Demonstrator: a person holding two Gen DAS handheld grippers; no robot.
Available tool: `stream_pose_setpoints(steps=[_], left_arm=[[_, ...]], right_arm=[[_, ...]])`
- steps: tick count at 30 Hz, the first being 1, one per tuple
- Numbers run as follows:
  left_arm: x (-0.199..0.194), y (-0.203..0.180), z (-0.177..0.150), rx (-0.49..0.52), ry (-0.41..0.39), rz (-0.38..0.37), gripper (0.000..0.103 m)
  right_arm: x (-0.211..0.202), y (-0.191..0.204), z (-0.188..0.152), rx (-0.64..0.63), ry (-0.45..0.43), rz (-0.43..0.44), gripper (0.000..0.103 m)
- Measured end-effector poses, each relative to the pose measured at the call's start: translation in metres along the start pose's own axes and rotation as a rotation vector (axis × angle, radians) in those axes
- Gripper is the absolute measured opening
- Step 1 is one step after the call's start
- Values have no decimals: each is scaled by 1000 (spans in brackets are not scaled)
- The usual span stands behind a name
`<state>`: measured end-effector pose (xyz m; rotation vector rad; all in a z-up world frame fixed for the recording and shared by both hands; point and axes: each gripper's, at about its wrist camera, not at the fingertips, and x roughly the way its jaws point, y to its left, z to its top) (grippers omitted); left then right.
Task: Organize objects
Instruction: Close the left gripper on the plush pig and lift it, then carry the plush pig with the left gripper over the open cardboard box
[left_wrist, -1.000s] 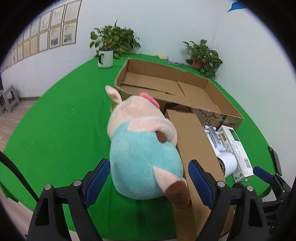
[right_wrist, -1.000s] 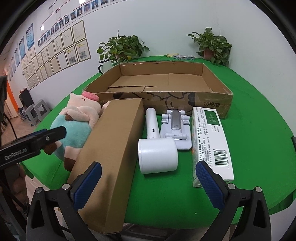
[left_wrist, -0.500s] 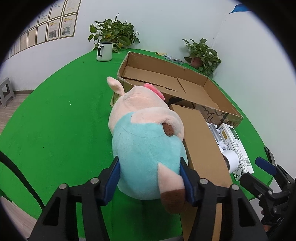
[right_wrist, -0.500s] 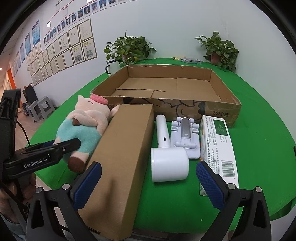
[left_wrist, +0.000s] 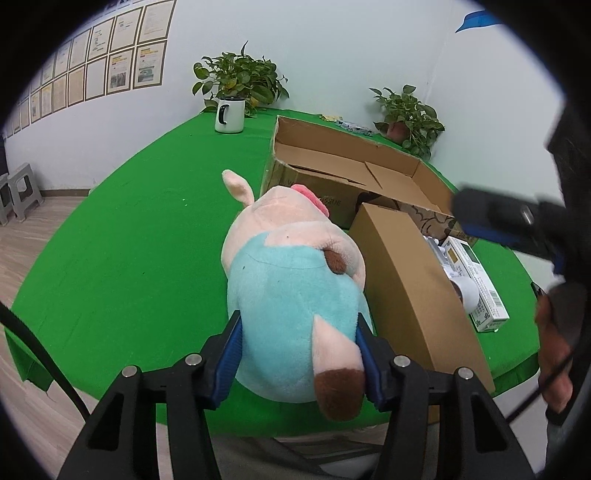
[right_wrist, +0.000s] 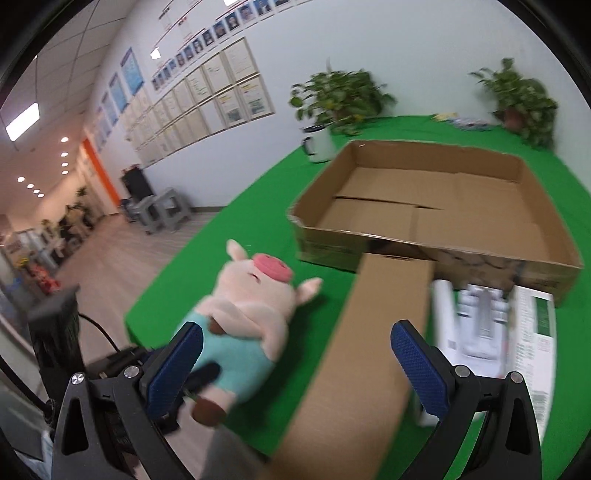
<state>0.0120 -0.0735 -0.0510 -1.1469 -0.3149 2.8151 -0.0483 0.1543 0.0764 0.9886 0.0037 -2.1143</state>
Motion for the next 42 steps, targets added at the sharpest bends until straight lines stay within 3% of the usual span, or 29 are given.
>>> stream_pose_setpoints(steps=[8,13,19,28,36,42], left_arm=[[-10,7,-17,-3,-14,-7,54],[-8,10,-17,-11,-20,-17,54],[-6,8,-15,9,-28,-8,54],[-2,12,-14,-4,-43,-4,53],[-5,3,-6,24,-72,41,50],[-15,-15,16,87,-141,60,50]], right_arm=[[66,30,24,32,211,196,102],[96,65,7,-47,344,194,101],[110,76,-8,-39,377,115,100],[109,91,-20,-85,320,54,86],[106,82,-17,-97,274,73,73],[78,84,3,-99,156,91,70]])
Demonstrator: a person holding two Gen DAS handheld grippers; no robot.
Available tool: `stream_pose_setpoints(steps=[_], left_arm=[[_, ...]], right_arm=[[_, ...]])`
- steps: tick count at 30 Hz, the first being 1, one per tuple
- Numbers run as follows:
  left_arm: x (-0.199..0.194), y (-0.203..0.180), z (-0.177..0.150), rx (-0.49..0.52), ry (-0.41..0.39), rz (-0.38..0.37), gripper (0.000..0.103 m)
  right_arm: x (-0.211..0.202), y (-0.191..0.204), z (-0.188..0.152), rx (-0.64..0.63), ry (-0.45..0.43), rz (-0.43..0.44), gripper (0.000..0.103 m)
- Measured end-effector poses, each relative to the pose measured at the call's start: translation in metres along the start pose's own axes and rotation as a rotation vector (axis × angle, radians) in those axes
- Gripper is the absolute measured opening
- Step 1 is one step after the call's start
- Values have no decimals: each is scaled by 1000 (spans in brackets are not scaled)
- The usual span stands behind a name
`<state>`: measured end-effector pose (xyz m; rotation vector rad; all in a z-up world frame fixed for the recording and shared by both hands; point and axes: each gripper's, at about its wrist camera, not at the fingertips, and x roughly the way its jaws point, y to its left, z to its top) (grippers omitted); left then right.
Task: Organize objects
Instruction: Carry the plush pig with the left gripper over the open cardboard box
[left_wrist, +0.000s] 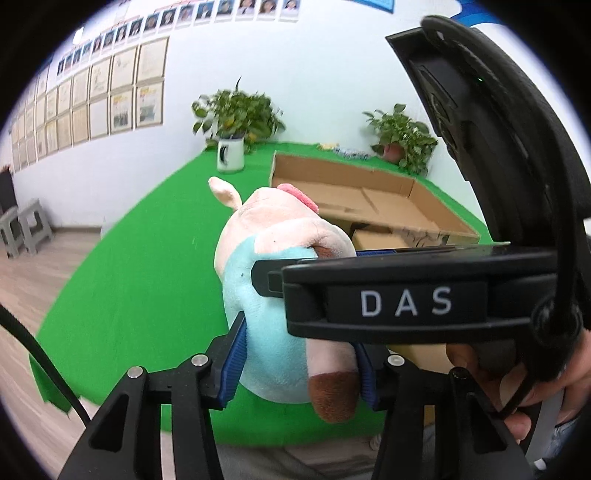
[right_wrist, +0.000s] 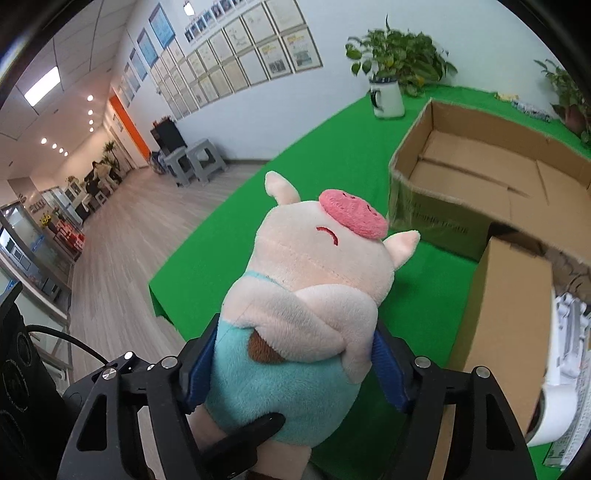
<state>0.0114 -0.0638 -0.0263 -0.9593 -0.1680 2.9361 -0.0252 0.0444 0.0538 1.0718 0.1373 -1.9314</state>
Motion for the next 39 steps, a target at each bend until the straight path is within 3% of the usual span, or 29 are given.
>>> stream_pose_setpoints(steps=[6,11,15,21,24,28,39], left_arm=[[-2,-23,54,82,-127,-24,50],[-2,-36,112,126,-242,-45,50],[10,-38,153,134,-267,-62,49],[27,-41,173,157,-255,-75,49],[40,-40,172,161,-220,-80,49],[64,-41,172,176,-173,-62,49],[133,-35,158,211,-17,26,49]], right_arm=[[-54,-4,35,-32,-149,-55,69],[-117,-4,84,-75,-271,-111,69],[-147,-12,128,-109,-328,-136,69],[-163,-40,174,-80,-340,-142,69],[-151,-60,195,-61,-322,-145,69],[-101,-102,229,-25,-277,-127,69],[24,-178,229,64,-155,-5,69]])
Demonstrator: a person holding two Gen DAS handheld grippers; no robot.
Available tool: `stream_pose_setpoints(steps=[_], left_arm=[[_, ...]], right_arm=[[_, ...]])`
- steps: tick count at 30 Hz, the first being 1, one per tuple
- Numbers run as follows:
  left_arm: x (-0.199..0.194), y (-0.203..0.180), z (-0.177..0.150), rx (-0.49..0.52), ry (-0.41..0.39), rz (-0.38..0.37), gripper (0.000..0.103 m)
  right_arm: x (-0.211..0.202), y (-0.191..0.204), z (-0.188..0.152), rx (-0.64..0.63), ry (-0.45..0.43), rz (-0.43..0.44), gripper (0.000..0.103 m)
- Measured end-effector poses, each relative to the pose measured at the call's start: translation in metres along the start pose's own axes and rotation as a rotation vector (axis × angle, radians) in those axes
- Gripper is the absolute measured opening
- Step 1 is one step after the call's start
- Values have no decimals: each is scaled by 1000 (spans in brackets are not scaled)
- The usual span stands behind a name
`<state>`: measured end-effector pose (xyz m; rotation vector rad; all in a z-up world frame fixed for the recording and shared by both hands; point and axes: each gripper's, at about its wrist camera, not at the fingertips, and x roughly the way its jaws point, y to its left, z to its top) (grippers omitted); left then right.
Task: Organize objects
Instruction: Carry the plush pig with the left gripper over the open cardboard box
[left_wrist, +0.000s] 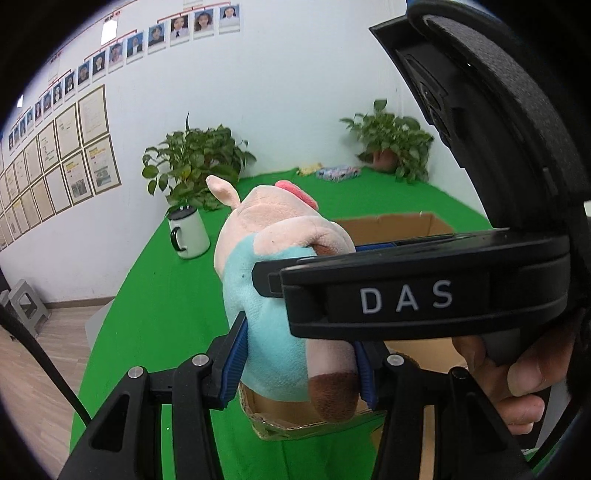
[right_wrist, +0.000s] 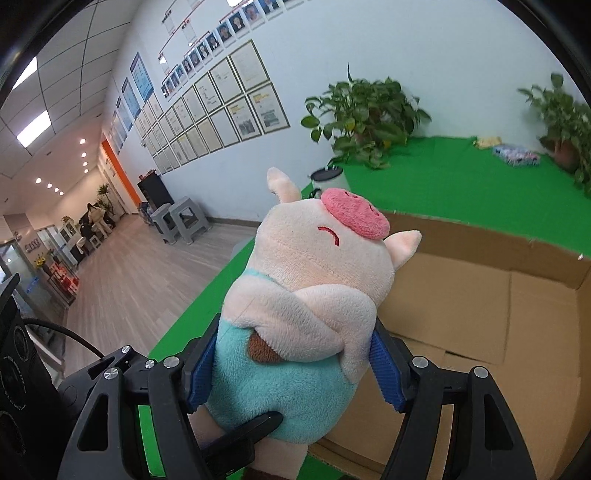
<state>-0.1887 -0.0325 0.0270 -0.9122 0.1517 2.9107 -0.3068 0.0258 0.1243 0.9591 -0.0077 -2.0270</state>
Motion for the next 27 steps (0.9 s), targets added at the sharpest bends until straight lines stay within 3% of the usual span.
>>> stream_pose_setpoints(steps=[9,15,18,23,27], left_arm=[[42,-21,-21,109,134,115,48],[55,-30,-35,115,241,58,50],[45,-39,-41,127,217,61,56],[18,-40,-44,97,159,40,56],[7,-23,-48,7,150,2,56]], right_arm=[[92,-71,-36,155,119,158,70],[126,-99,-55,199,230,124,74],[132,-105,-71,199,245,105,76],[140,-109,-77,191,255,102,77],[148,-104,-71,194,244,100,83]])
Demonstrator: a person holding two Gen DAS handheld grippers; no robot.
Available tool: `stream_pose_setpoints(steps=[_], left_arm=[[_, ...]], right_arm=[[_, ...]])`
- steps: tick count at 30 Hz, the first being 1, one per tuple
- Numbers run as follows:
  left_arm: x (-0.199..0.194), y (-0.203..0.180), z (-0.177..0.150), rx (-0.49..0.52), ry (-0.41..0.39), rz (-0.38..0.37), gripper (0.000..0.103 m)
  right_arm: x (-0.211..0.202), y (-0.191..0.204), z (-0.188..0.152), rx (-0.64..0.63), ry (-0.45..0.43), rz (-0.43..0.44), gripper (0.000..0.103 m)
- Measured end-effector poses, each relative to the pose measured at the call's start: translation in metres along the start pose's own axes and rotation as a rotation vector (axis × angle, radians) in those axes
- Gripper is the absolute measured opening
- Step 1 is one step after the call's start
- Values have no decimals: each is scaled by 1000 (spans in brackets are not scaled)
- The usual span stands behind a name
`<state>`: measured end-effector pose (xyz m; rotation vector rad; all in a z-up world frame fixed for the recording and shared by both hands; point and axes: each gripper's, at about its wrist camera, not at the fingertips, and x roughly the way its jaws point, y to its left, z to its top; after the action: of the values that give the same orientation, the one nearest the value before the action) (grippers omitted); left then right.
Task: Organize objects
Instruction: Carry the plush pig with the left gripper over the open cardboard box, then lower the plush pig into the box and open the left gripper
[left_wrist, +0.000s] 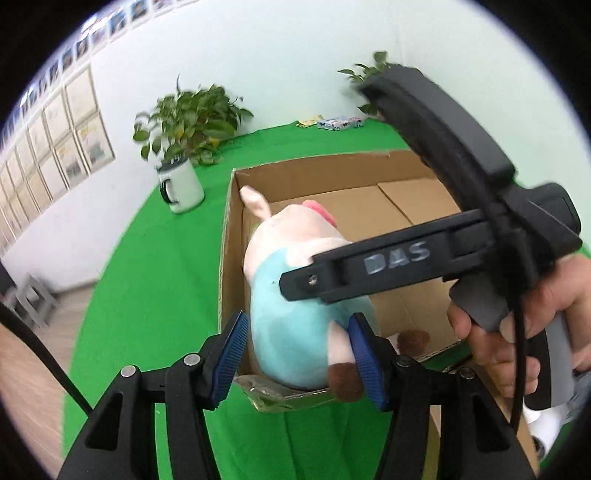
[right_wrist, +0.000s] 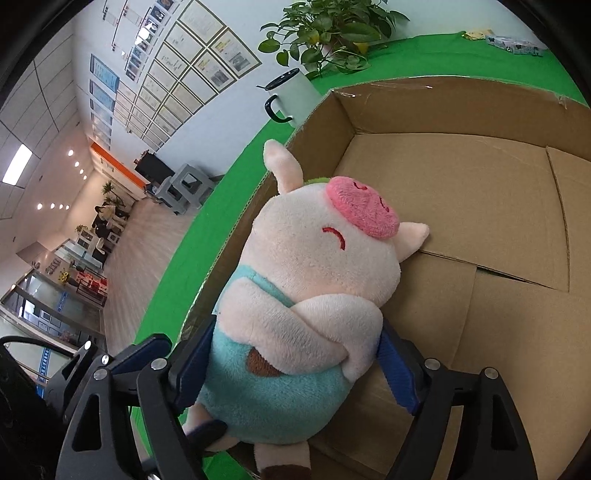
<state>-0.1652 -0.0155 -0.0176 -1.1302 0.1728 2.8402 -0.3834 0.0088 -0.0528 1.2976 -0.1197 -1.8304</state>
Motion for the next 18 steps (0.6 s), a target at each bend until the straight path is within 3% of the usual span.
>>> stream_pose_setpoints(steps=[2,3,7,10,13,18], left_arm=[[3,6,-4,-35,9,-43,51],[3,6,-6,-40,10,-68,39],[-1,1,-10,-46,2,-110,33],[-3,-9,-12,-27,-9,-97,30],[-7,-14,-13,-10,-35,-70,25],[-17,-18,-14,18,-78,-24,20]], right_arm=[[-8,5,0,37,14,2,88],[-8,4,1,59,24,-4,88],[-15,16,4,45,23,-107,90],[-7,27,10,44,76,-178,90],[7,36,14,-8,75,-222,82],[4,41,24,-35,6,-136,61]])
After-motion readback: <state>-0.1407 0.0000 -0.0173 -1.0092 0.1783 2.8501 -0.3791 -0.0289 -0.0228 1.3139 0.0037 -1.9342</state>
